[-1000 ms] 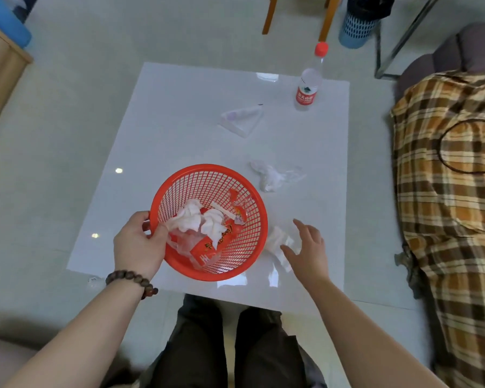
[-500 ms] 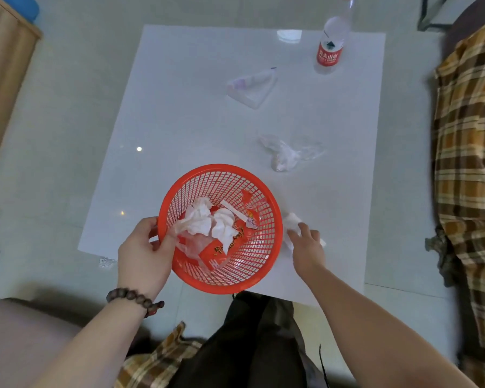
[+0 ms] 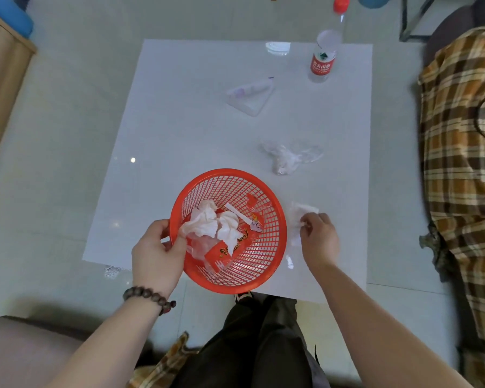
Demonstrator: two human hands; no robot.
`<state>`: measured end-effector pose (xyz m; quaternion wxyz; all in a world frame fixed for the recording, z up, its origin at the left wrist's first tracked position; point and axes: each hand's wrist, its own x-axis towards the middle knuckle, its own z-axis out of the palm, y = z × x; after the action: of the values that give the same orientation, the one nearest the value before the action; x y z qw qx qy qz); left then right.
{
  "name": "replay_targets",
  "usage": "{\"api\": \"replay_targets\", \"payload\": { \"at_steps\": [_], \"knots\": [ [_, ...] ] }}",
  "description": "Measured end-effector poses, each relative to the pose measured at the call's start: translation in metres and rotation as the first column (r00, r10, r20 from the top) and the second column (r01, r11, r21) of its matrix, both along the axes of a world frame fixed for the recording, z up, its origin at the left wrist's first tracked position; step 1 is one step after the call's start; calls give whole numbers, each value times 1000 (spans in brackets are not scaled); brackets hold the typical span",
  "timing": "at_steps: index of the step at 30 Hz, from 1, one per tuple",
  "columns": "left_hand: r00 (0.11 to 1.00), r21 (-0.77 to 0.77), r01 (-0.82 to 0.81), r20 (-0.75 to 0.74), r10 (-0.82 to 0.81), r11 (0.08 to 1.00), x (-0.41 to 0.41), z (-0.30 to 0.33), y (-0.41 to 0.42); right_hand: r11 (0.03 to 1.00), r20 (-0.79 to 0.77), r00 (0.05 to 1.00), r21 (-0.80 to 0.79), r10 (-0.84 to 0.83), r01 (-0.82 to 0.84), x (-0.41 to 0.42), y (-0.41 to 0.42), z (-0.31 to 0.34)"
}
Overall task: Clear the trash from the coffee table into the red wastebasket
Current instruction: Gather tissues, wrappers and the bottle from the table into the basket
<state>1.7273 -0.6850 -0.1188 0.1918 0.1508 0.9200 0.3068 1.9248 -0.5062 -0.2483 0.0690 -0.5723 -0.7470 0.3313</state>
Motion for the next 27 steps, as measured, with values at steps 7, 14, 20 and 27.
{"api": "replay_targets", "payload": {
  "at_steps": [7,14,20,27],
  "knots": [
    [1000,76,25,3,-25,997,5,23,7,957,-364,927,288,89,21,-33,-11,120],
    [997,151,59,30,-64,987,15,43,4,956,-346,902,227,258,-186,-69,-36,158],
    [995,178,72,51,-82,981,20,45,-1,903,-113,897,12,428,-429,-72,-47,148],
    [999,207,34,27,-41,978,26,48,5,926,-21,947,216,322,-310,-18,-44,152]
  ]
}}
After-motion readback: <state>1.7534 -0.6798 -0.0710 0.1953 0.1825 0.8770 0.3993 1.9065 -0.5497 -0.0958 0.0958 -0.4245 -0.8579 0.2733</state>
